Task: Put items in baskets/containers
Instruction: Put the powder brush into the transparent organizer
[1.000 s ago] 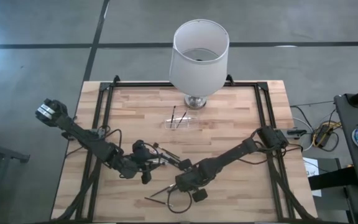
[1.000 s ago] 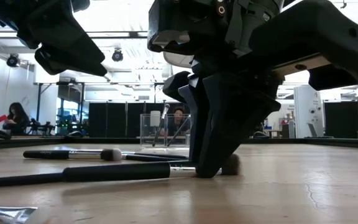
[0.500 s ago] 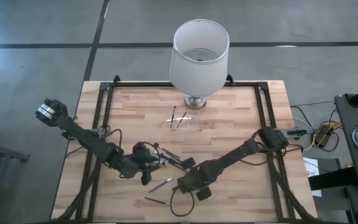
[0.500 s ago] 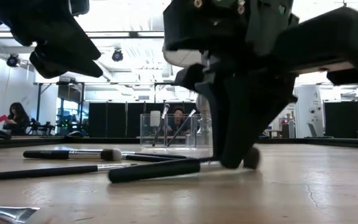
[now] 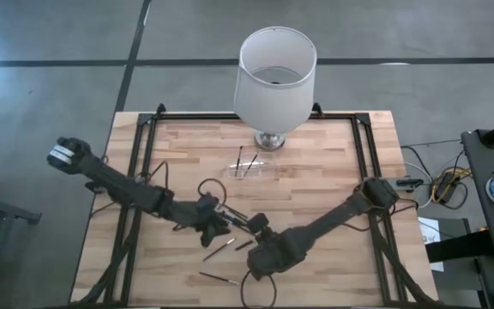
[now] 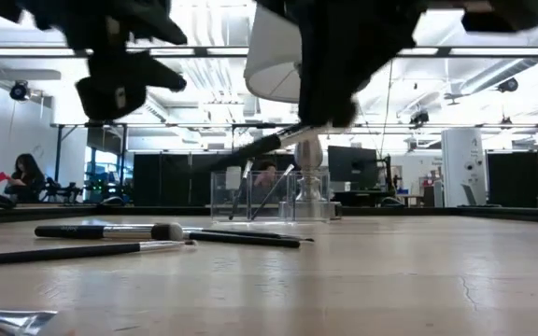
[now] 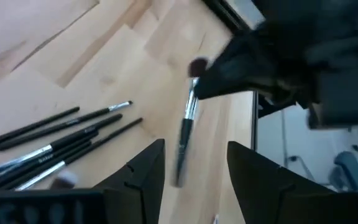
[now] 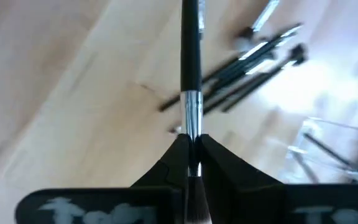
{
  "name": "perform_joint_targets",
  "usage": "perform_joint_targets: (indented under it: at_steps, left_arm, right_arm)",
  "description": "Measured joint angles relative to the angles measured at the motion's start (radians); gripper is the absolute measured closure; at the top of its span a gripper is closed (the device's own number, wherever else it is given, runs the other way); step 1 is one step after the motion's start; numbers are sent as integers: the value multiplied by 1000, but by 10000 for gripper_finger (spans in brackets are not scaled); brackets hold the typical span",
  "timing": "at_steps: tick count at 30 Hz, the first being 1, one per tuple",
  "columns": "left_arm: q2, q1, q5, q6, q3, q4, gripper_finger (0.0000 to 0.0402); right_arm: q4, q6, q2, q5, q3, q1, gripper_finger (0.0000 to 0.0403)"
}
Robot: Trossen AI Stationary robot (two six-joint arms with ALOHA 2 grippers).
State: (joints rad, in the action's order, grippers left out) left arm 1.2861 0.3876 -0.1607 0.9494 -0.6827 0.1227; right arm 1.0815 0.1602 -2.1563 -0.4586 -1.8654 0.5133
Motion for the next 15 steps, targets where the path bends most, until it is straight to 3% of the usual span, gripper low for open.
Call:
perform_joint_targets:
  at_steps: [7,12,15]
  left_arm:
    - [2,-189,354,17,1,-2,236]
    - [2,-261,370,-68,1,-2,236]
    - [2,-270,351,-93,1,-6,236]
  right_arm:
    - [86,71,1,-136,-110,18,396]
    - [86,-22,3,-146,-129,17,396]
    - [97,-166,2,-112,-96,17,396]
